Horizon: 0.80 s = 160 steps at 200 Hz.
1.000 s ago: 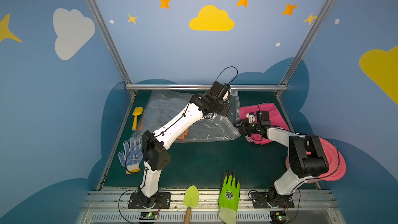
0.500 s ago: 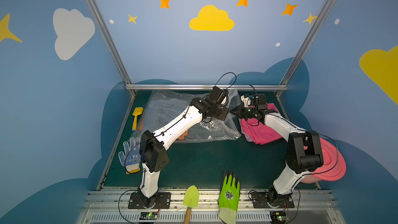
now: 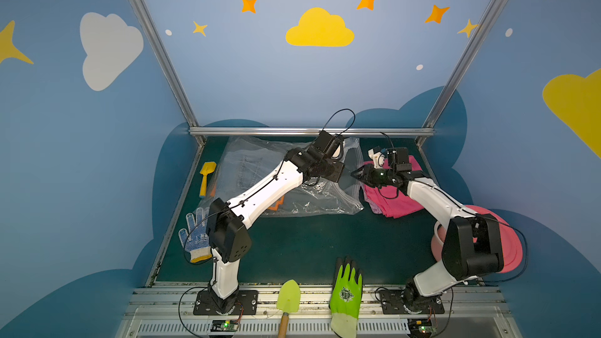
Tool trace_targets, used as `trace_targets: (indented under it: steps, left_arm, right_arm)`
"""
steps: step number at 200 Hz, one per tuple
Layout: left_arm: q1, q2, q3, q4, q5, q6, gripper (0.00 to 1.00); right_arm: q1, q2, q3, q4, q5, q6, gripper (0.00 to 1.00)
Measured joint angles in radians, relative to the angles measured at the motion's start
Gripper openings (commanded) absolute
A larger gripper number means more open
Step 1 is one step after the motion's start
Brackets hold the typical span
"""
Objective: Take the trousers out of the vacuum bag
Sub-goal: Take out the trousers from the vacuum bag.
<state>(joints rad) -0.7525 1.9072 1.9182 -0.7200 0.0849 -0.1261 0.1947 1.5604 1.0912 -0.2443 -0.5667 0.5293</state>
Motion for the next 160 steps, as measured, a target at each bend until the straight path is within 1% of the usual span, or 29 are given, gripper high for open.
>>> trace_targets:
  steps: [32,47,85,137,160]
  left_arm:
    - [0.0,0.0,0.0,0.004,0.013,-0.001,0.05]
    - [0.0,0.0,0.0,0.005,0.019,-0.001,0.05]
    - [0.0,0.0,-0.027,0.014,0.043,0.0,0.05]
    - [-0.019,0.0,-0.034,0.014,0.058,0.012,0.05]
    - [-0.035,0.0,-0.034,0.015,0.056,0.016,0.05]
  right_arm:
    - [-0.049,-0.042,-0.082,0.016,-0.024,0.021,0.48]
    - [-0.061,-0.047,-0.083,0.026,-0.042,0.026,0.5]
    - [-0.051,-0.046,-0.074,0.066,-0.098,0.039,0.51]
    - [0.001,0.064,0.032,0.113,-0.146,0.054,0.52]
    - [0.027,0.128,0.044,0.138,-0.157,0.069,0.51]
